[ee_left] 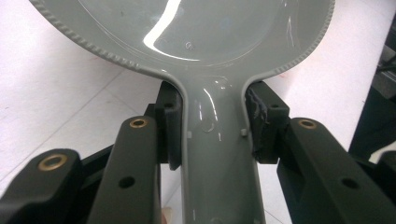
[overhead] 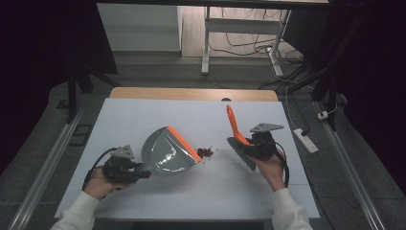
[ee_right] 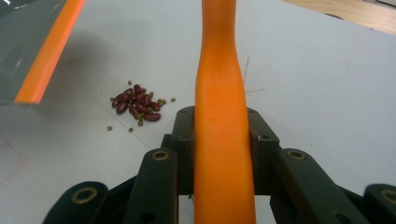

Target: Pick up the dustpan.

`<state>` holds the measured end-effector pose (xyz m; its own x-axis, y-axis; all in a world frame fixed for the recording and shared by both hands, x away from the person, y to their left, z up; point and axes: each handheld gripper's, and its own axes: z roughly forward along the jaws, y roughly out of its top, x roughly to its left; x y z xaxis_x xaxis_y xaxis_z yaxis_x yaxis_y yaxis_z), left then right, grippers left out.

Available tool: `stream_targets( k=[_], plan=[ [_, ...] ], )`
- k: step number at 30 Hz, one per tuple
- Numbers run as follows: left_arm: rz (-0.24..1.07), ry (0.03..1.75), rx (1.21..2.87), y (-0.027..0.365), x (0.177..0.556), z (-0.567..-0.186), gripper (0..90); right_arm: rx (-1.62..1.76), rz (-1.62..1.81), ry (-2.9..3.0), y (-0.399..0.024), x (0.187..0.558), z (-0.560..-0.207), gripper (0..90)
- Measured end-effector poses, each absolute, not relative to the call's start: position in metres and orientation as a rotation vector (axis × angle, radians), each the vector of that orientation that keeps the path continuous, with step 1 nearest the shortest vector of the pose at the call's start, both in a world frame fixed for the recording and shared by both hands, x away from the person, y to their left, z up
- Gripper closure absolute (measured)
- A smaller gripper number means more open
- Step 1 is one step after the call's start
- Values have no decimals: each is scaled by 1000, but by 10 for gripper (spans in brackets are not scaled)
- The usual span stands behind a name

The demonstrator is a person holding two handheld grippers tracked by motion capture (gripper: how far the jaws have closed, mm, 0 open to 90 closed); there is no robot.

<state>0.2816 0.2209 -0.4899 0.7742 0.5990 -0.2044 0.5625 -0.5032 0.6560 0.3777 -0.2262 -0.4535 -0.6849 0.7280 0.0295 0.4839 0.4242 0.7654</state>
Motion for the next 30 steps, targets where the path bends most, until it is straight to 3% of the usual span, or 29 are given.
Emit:
stream_targets(
  k=[30],
  plan=[
    [-57,770,2377,193,295,-495,616,1000,1105,2415,-195,408,-460,699]
  ],
)
